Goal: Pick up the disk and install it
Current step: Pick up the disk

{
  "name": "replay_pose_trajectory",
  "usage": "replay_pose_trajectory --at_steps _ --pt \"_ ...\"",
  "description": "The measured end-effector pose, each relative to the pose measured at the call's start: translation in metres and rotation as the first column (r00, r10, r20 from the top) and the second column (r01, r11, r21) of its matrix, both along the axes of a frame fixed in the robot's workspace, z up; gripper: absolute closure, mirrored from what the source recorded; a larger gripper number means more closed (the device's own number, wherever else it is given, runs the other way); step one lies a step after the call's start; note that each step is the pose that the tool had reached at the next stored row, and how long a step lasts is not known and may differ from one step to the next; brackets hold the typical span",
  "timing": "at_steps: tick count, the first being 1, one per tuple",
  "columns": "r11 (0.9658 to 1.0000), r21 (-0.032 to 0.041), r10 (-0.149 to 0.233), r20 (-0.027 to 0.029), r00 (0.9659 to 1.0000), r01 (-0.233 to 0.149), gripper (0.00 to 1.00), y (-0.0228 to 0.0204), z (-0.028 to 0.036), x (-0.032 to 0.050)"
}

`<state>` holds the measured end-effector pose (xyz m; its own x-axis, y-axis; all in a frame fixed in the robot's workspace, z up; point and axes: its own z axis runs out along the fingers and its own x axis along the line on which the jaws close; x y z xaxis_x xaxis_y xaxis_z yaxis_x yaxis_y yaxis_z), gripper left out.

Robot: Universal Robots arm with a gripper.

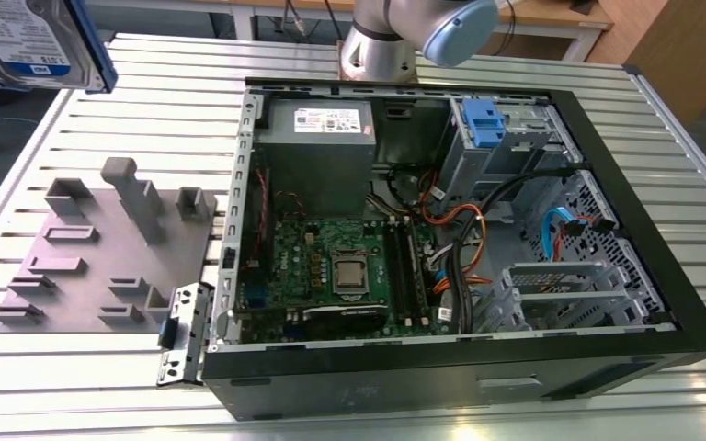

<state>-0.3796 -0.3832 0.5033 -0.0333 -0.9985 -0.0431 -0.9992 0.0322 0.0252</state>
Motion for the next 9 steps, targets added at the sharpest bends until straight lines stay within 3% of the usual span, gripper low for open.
replay_pose_trajectory --at_steps 9 --pt "1.0 0.0 0.0 0.0 1.0 0.0 0.65 0.0 0.0 0.0111"
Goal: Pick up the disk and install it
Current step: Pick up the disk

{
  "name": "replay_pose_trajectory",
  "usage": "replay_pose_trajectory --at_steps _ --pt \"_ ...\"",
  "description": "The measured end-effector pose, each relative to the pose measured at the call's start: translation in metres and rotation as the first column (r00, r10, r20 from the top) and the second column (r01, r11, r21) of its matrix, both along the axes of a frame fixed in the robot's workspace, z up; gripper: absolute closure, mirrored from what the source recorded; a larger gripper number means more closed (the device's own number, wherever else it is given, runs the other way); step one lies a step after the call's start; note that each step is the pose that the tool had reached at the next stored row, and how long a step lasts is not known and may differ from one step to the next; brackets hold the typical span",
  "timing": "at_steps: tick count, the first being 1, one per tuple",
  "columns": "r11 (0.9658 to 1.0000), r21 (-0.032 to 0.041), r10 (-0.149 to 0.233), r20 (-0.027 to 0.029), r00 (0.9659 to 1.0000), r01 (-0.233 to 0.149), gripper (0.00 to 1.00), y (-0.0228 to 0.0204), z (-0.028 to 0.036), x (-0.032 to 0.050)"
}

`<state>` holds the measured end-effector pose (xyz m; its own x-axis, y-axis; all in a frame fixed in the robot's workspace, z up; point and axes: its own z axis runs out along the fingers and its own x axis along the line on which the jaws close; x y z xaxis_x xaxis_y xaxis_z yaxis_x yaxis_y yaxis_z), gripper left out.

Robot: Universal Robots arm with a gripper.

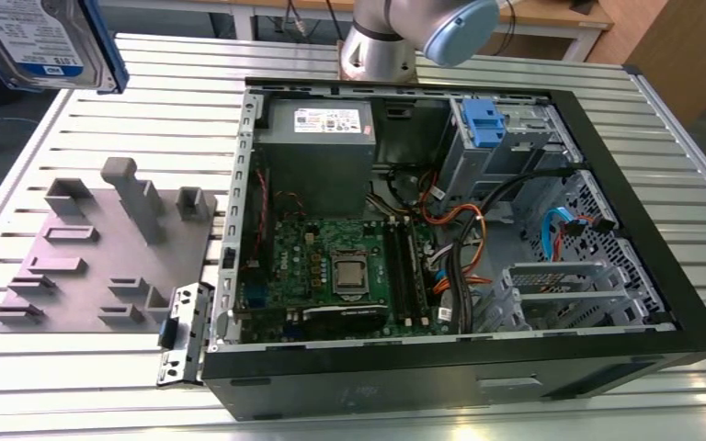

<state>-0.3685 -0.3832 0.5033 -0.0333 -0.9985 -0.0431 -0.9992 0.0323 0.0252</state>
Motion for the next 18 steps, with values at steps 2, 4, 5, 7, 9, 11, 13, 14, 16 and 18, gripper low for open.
replay_pose_trajectory --at_steps 2,4,5,7,9,11,13,14,16,18 --pt "1.0 0.0 0.0 0.0 1.0 0.0 0.65 0.0 0.0 0.0026" --pt "1.0 0.0 0.0 0.0 1.0 0.0 0.65 0.0 0.0 0.005" --pt "1.0 0.0 0.0 0.0 1.0 0.0 0.65 0.0 0.0 0.0062" --pt "1.0 0.0 0.0 0.0 1.0 0.0 0.65 0.0 0.0 0.0086" --pt "1.0 0.0 0.0 0.0 1.0 0.0 0.65 0.0 0.0 0.0112" --pt "1.0 0.0 0.0 0.0 1.0 0.0 0.65 0.0 0.0 0.0137" --pt "1.0 0.0 0.0 0.0 1.0 0.0 0.65 0.0 0.0 0.0161" --pt "1.0 0.0 0.0 0.0 1.0 0.0 0.65 0.0 0.0 0.0174" --pt "1.0 0.0 0.0 0.0001 1.0 0.0 0.65 0.0 0.0 0.0198" --pt "1.0 0.0 0.0 0.0 1.0 0.0 0.65 0.0 0.0 0.0222"
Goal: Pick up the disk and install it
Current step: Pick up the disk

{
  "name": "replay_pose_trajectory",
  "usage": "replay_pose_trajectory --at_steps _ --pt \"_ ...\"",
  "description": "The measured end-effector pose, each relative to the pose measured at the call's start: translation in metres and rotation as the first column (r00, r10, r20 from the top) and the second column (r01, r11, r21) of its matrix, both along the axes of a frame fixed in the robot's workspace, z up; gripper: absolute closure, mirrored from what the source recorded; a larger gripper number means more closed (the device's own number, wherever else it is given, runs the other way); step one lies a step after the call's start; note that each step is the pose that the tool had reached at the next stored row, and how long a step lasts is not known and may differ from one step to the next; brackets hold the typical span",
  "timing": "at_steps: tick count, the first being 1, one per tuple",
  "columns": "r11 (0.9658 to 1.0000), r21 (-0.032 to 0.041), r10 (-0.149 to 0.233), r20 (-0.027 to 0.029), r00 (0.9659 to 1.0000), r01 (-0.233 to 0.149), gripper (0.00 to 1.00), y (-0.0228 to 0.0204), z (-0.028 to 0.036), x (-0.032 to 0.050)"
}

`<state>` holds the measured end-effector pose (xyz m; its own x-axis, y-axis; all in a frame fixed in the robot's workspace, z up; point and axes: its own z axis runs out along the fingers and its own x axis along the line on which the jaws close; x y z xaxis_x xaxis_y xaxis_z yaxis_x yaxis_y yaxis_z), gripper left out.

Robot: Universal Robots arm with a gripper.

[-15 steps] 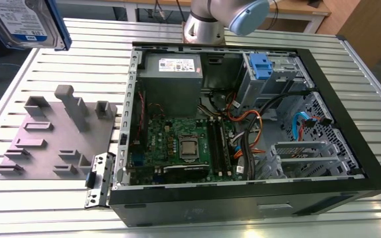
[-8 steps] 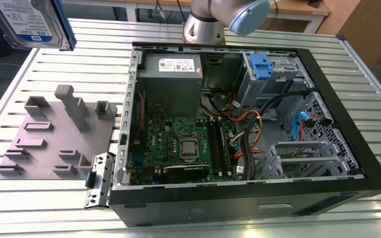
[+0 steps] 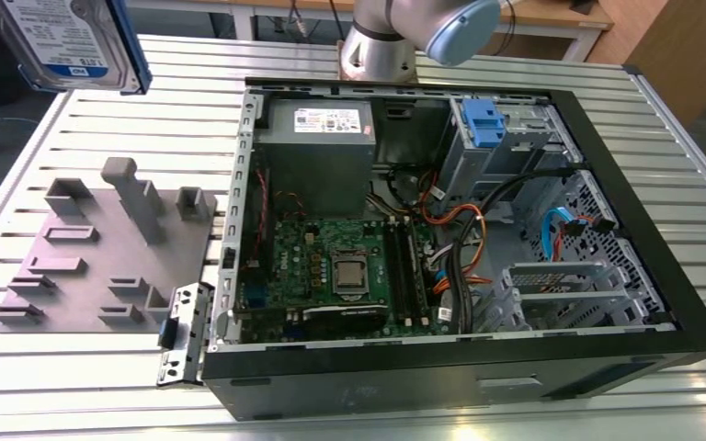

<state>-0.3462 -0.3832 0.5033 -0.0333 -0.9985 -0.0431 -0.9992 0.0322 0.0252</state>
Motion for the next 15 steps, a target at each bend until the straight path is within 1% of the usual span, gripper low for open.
replay_pose_trajectory --at_steps 15 --pt "1.0 0.0 0.0 -0.0001 1.0 0.0 0.65 0.0 0.0 0.022"
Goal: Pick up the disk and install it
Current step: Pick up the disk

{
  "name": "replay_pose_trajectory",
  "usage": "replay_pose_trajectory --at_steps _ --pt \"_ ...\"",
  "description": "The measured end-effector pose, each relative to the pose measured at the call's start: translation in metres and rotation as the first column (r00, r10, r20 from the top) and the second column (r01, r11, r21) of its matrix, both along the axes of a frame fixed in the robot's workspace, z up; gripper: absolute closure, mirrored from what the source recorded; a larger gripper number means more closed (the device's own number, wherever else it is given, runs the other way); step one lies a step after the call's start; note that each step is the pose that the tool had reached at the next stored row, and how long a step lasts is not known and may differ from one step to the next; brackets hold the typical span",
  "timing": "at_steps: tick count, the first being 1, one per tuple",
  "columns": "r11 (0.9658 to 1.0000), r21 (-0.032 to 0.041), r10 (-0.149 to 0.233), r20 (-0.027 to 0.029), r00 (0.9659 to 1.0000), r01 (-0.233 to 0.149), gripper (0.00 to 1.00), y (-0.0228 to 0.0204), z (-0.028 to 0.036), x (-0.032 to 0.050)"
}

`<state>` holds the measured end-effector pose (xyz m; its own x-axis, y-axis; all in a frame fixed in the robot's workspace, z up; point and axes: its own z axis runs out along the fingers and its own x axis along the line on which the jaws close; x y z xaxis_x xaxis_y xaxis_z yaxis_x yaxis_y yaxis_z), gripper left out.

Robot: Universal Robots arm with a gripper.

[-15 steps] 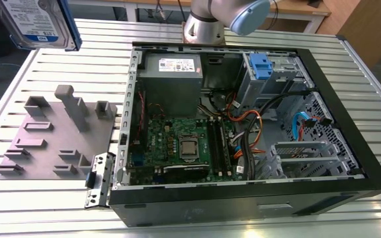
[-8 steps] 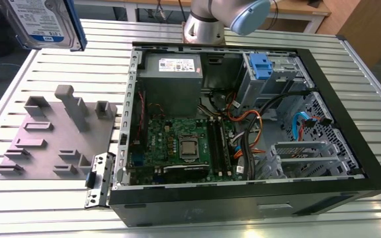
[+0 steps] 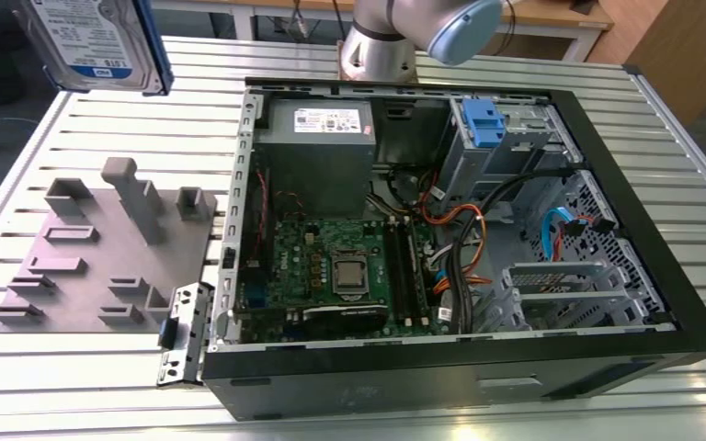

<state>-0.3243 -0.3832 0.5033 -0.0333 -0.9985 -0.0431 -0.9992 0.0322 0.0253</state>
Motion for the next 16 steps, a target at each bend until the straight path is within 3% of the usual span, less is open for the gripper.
replay_pose_trajectory --at_steps 16 --pt "1.0 -0.0001 0.0 0.0 1.0 0.0 0.65 0.0 -0.0001 0.0273"
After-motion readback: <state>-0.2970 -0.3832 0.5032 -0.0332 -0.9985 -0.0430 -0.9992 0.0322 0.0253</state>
